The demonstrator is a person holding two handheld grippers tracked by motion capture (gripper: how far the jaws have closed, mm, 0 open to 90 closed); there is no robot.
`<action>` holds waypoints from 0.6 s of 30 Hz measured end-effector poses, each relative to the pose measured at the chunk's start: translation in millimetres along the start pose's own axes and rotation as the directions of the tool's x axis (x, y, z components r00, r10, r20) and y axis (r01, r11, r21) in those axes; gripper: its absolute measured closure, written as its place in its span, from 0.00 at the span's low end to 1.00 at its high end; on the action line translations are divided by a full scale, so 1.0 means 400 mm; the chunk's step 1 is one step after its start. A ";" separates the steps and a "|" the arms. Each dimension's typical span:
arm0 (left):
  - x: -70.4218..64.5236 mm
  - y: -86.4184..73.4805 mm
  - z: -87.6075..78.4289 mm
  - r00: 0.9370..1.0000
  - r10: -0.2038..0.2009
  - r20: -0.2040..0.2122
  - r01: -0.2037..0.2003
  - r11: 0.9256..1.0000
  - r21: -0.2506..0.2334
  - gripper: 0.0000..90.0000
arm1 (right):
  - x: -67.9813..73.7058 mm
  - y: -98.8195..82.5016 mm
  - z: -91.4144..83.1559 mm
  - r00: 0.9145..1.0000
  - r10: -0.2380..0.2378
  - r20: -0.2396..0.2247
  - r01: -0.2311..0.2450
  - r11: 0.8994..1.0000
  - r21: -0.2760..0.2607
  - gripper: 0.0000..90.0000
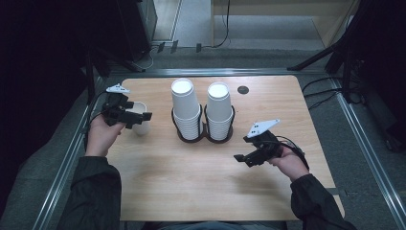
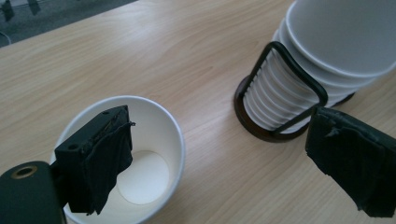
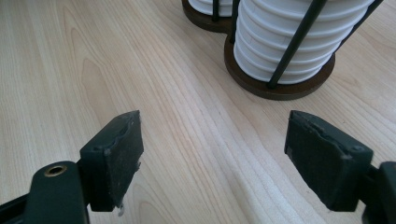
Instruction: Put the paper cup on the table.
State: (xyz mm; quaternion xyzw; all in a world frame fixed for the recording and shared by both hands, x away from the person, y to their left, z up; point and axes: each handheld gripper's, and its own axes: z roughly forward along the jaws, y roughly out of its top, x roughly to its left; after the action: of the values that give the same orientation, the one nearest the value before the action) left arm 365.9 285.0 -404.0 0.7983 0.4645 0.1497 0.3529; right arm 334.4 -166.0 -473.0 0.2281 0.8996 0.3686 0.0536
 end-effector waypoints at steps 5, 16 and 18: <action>-0.030 -0.018 0.013 1.000 0.025 0.003 -0.025 0.999 0.021 0.08 | -0.004 0.006 0.000 1.000 -0.005 0.001 0.005 1.000 0.001 0.22; -0.085 -0.055 0.030 0.999 0.036 0.036 -0.036 0.999 0.012 0.08 | -0.021 0.013 -0.003 1.000 -0.001 -0.007 0.001 1.000 -0.006 0.22; -0.094 -0.060 0.033 0.998 0.034 0.047 -0.035 0.999 0.010 0.08 | -0.025 0.014 -0.002 1.000 -0.003 -0.006 0.003 1.000 -0.006 0.22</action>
State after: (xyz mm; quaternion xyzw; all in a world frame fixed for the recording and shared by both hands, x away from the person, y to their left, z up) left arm 338.3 255.2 -426.9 0.8114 0.4430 0.1345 0.3568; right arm 345.3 -167.6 -469.1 0.2256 0.8990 0.3719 0.0521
